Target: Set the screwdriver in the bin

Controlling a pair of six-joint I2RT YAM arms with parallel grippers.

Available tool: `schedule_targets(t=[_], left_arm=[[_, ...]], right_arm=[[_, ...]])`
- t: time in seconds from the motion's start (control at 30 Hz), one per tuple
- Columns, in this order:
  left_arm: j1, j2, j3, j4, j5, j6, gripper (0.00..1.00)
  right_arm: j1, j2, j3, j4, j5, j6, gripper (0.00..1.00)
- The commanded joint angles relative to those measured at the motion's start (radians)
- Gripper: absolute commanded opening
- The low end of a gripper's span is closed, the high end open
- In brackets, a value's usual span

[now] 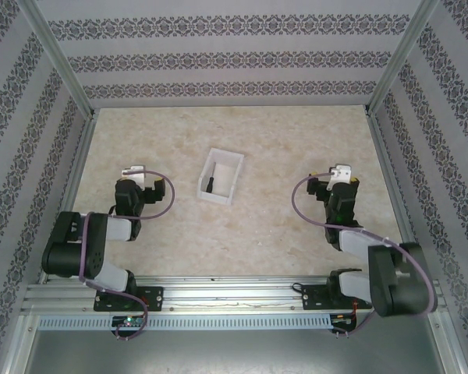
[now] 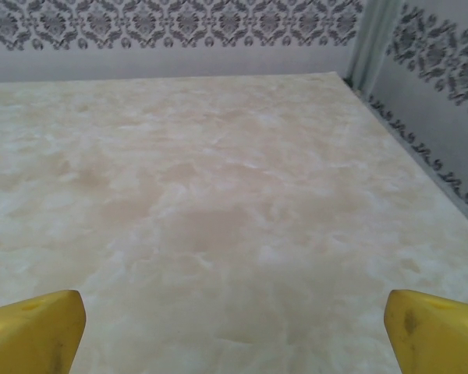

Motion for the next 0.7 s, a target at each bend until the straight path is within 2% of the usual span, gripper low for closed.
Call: schedule_targets(t=[0.0, 0.07, 0.13, 0.23, 0.3, 0.37, 0.57, 0.67], left_arm=[[0.018, 0.067, -0.027, 0.234, -0.022, -0.013, 0.99], [0.020, 0.040, -0.013, 0.156, -0.011, -0.014, 0.99], [0.019, 0.057, -0.007, 0.177, -0.015, -0.015, 0.99], [0.020, 0.053, 0.023, 0.113, 0.008, -0.005, 0.99], [0.019, 0.047, 0.050, 0.052, 0.006, -0.006, 0.99], [0.018, 0.052, 0.049, 0.061, 0.009, -0.003, 0.99], [0.019, 0.051, 0.048, 0.062, 0.013, -0.003, 0.99], [0.019, 0.050, 0.049, 0.059, 0.018, -0.001, 0.99]], right_arm=[[-0.018, 0.120, -0.002, 0.226, -0.090, -0.011, 0.98], [-0.021, 0.204, -0.008, 0.313, -0.101, -0.009, 0.98], [-0.023, 0.277, 0.017, 0.363, -0.094, -0.002, 0.98], [-0.031, 0.234, 0.083, 0.151, -0.064, 0.020, 0.98], [-0.030, 0.265, 0.078, 0.232, -0.064, 0.018, 0.98], [-0.026, 0.247, 0.083, 0.186, -0.062, 0.013, 0.98], [-0.024, 0.260, 0.083, 0.199, -0.077, 0.002, 0.98], [-0.023, 0.259, 0.113, 0.179, -0.131, -0.015, 0.98]])
